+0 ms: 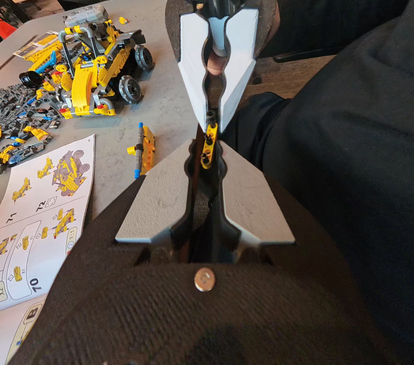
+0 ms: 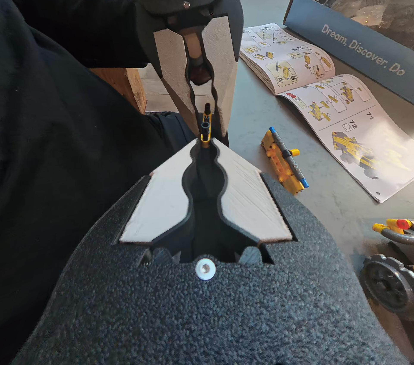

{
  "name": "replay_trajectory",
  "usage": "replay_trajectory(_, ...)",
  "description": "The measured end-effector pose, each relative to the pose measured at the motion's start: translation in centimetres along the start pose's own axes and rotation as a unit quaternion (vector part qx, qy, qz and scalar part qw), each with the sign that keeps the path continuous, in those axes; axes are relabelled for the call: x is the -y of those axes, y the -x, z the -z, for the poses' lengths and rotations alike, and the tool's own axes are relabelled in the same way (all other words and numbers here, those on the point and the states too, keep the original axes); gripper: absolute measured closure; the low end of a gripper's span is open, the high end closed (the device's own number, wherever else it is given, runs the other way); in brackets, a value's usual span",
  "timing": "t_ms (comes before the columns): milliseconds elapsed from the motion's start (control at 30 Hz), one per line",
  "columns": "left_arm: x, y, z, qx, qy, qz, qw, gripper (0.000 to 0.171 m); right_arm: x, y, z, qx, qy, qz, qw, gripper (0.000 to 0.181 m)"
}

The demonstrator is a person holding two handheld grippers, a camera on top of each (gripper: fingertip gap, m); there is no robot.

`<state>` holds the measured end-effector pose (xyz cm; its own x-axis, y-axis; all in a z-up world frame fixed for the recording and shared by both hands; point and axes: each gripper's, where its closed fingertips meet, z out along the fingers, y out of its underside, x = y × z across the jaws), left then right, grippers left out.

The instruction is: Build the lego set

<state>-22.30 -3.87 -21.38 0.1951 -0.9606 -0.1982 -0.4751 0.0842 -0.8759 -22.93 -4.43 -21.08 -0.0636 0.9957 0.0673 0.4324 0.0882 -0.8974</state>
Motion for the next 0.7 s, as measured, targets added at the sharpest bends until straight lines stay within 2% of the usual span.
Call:
replay_trajectory(167,-0.4,-0.3,0.2,-0.001,-0.007,-0.018,1.0,0.167,0.0,-0.2,-0.1,-0.013,0.004,0.005,1.0,0.174)
replay_trajectory(433,-1.3,0.0,-0.4,0.009,0.008,-0.018,1.0,0.167,-1.4,-0.8,-1.0,-0.07,0.078,0.064,0.992,0.173)
replay_trajectory(533,-1.4,0.1,-0.4,0.015,0.009,-0.02,1.0,0.167,-1.5,-0.9,-1.1,-0.066,0.079,0.044,0.994,0.173)
replay_trajectory(700,-2.8,1.3,-0.5,0.035,0.065,0.008,0.997,0.166,-1.9,-1.7,-0.5,-0.083,0.093,0.041,0.991,0.172)
